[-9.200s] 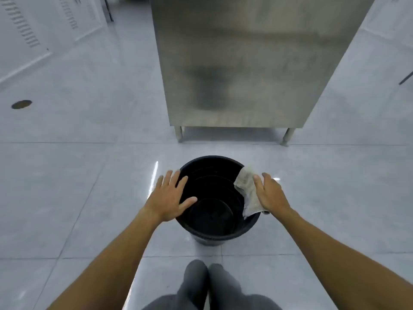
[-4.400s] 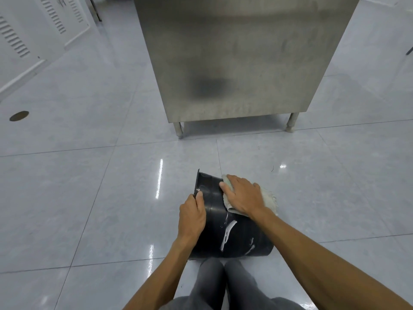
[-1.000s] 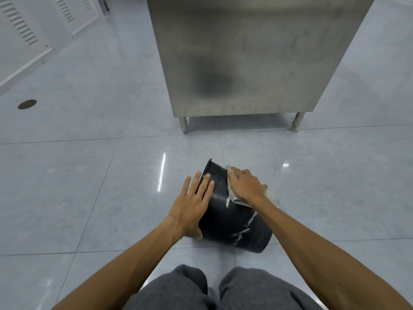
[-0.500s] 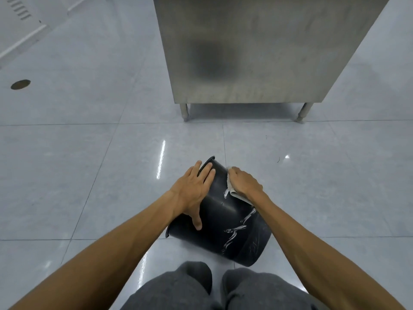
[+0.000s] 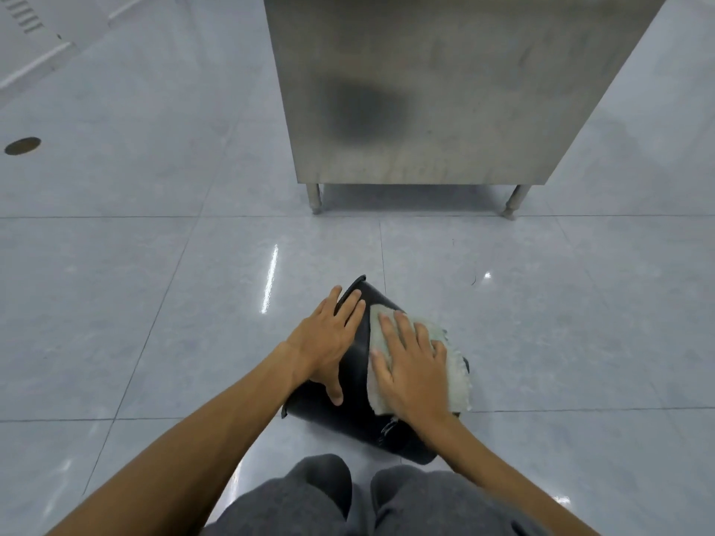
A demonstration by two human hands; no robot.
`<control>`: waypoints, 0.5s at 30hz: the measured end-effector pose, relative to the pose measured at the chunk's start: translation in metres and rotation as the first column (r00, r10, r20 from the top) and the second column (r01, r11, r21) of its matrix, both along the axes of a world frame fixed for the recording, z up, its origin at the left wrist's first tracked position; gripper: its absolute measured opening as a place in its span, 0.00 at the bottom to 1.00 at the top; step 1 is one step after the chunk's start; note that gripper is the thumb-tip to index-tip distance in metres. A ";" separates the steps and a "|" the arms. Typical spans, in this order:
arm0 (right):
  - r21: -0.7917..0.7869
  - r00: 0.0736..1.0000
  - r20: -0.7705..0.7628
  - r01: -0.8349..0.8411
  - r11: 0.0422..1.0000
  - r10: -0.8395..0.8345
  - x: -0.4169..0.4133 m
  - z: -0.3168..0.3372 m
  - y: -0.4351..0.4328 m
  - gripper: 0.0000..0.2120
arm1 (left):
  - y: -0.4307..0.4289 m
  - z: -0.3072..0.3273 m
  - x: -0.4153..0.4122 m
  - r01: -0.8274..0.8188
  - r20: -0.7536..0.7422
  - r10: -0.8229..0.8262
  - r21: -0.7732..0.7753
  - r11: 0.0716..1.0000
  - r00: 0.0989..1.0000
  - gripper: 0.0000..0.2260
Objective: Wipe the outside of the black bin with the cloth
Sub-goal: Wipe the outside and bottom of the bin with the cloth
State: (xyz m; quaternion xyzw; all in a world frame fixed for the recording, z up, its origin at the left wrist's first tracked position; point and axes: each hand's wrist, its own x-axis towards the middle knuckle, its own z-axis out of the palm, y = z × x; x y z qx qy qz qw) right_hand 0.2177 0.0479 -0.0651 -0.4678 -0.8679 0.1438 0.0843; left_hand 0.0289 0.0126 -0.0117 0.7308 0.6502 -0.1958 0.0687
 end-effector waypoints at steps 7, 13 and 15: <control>-0.493 0.998 -0.024 0.046 0.869 -0.066 -0.047 0.022 0.081 0.27 | -0.022 0.005 0.009 -0.061 -0.075 0.061 0.005 0.998 0.995 0.73; -0.193 0.999 0.048 -0.009 0.981 0.018 -0.021 0.007 0.052 0.31 | 0.002 0.007 0.009 -0.080 -0.160 0.073 -0.039 0.996 0.984 0.76; -0.005 0.996 0.083 -0.018 1.000 0.019 0.001 0.000 0.014 0.31 | 0.014 0.011 0.010 -0.089 -0.137 0.080 -0.062 0.994 0.987 0.76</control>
